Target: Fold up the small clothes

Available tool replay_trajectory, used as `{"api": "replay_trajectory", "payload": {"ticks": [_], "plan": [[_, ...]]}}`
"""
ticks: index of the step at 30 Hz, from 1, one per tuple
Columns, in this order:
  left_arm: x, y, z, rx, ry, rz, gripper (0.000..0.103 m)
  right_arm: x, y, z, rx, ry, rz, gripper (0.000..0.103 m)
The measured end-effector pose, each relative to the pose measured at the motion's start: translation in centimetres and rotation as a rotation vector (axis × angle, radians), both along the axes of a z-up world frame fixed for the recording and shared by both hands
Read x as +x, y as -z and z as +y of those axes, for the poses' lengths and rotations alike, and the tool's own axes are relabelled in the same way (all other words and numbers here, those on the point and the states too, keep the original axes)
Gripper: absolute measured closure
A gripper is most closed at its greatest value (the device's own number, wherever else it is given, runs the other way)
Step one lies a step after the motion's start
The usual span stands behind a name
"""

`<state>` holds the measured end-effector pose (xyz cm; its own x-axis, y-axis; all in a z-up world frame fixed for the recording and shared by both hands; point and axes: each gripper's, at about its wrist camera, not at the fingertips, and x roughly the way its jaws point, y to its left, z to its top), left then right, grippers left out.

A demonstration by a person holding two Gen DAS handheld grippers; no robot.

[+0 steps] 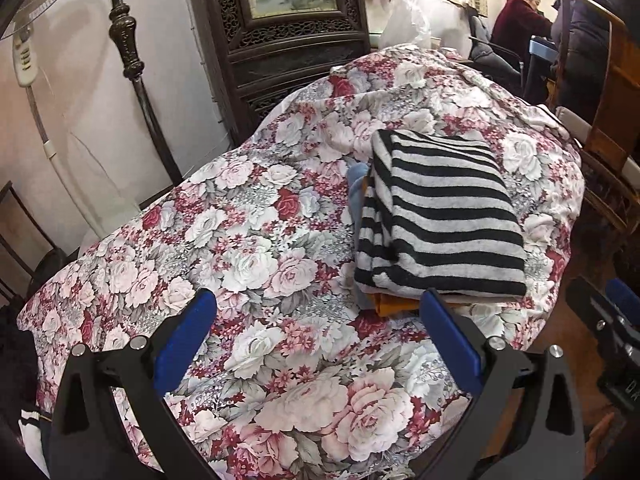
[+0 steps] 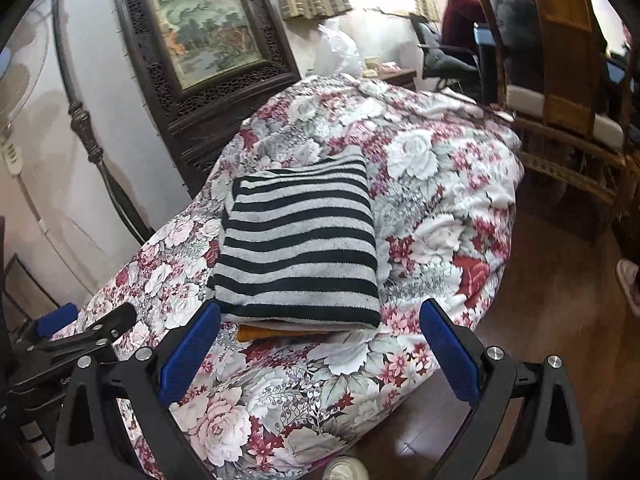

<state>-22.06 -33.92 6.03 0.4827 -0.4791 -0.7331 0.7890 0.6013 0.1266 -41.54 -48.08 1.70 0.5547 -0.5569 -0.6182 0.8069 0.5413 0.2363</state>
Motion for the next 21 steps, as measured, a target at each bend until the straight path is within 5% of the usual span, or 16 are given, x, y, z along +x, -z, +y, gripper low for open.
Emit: {"api": "replay_trajectory", "payload": {"ticks": [13,21], "plan": [[-1.6,-0.3,-0.5,0.038,-0.006,-0.071,0.004,-0.6,-0.2,0.1,0.005,0.009,-0.011,0.003],[-1.8,-0.1,-0.4,0.026,0.016,-0.034,0.004,-0.6,-0.2,0.0,0.004,0.006,-0.012,0.003]]}}
